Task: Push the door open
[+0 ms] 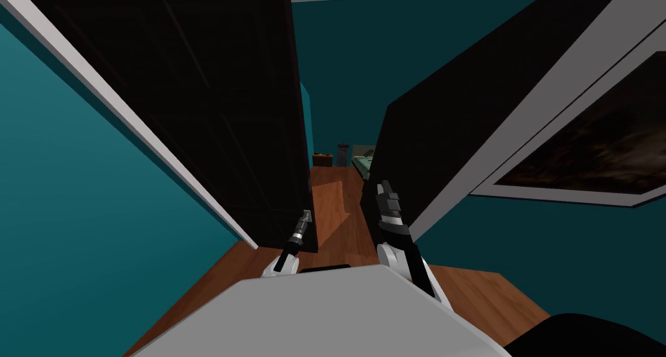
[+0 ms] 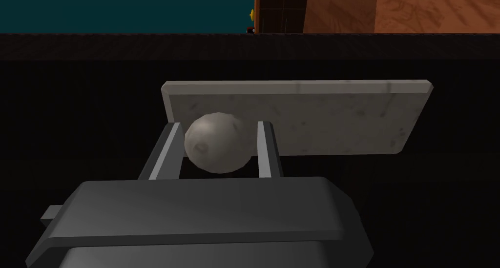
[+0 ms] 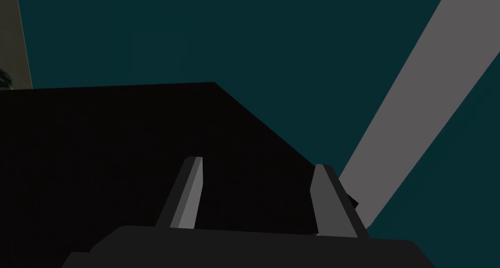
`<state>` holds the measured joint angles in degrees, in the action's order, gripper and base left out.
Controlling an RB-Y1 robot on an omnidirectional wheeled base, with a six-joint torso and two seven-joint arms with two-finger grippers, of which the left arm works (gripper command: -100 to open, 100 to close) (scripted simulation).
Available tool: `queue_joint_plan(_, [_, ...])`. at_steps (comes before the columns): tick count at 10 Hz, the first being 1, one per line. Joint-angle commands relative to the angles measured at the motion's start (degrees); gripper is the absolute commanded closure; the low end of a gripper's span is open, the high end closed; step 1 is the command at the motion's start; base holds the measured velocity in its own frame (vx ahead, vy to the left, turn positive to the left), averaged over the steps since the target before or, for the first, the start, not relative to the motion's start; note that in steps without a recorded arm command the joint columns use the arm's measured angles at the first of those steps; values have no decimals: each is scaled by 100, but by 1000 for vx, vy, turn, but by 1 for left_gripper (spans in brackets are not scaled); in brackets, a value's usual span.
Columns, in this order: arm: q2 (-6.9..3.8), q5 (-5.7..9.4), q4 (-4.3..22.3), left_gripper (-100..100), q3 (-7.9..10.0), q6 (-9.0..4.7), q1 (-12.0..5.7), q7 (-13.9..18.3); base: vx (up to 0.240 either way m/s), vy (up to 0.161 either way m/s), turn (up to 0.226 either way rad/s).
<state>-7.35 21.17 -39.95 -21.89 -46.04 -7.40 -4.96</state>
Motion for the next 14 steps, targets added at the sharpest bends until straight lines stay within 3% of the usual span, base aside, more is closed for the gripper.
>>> queue_joint_plan(1, [-2,3,-6,100,4,-13,0,4,-6,0,3])
queue_joint_plan(7, [-10,79,82,100,275,-13,-21,-67,129,-51,30])
queue_joint_plan(14, [-29,218,216,100,762,-42,-71,-186,184,-71,45])
